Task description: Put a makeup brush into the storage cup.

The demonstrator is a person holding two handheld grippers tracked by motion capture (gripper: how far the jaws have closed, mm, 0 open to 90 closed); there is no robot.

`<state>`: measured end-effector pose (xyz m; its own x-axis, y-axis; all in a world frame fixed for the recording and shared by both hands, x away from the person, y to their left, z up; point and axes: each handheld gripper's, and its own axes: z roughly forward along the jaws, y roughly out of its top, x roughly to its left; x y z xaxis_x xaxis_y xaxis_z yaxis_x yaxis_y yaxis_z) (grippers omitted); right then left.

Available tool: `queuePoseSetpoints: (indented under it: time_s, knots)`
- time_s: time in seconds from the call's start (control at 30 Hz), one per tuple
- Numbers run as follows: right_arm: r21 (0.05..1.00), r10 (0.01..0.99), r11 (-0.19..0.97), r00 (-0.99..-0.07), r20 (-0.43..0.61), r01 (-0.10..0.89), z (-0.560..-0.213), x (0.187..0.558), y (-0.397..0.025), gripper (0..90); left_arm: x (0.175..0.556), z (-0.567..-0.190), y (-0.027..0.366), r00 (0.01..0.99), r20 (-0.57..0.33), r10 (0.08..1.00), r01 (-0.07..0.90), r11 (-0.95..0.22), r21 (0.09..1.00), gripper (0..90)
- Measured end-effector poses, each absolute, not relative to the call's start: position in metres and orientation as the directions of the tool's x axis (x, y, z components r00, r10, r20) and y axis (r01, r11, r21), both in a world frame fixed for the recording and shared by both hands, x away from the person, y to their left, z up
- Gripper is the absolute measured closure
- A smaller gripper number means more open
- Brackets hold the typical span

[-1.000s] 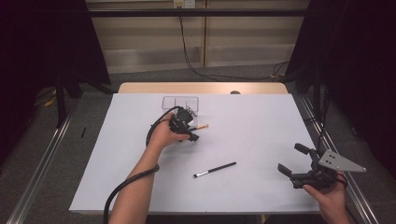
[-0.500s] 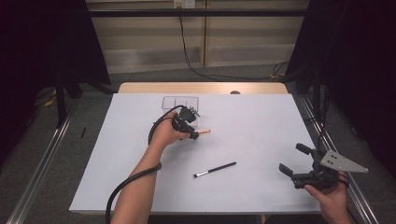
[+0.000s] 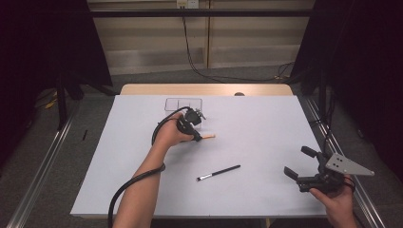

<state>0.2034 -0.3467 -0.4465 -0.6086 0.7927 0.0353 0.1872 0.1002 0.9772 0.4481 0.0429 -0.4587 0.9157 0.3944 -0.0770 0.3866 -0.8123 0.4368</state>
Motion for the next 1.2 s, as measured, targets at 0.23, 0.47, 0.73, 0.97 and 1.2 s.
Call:
queuePoseSetpoints:
  time_s: [0.23, 0.47, 0.73, 0.97, 1.2]
  knots:
    - [0.977, 0.791, 0.104, -0.611, 0.033, 0.188, -0.447, 0.204, -0.346, 0.0, 0.449, -0.458, 0.043, 0.918, -0.082, 0.388, 0.384, -0.818, 0.428, 77.9]
    - [0.976, 0.792, 0.102, -0.610, 0.036, 0.190, -0.448, 0.204, -0.347, 0.0, 0.451, -0.457, 0.040, 0.918, -0.099, 0.384, 0.391, -0.830, 0.398, 82.4]
    - [0.978, 0.794, 0.101, -0.607, 0.033, 0.185, -0.447, 0.204, -0.348, 0.0, 0.453, -0.456, 0.035, 0.923, -0.094, 0.373, 0.380, -0.850, 0.365, 82.8]
    - [0.977, 0.796, 0.097, -0.604, 0.039, 0.191, -0.448, 0.205, -0.349, 0.0, 0.453, -0.456, 0.034, 0.926, -0.090, 0.366, 0.373, -0.854, 0.362, 83.6]
    - [0.977, 0.796, 0.098, -0.604, 0.038, 0.190, -0.447, 0.205, -0.349, 0.0, 0.451, -0.454, 0.034, 0.924, -0.073, 0.375, 0.375, -0.854, 0.362, 83.6]
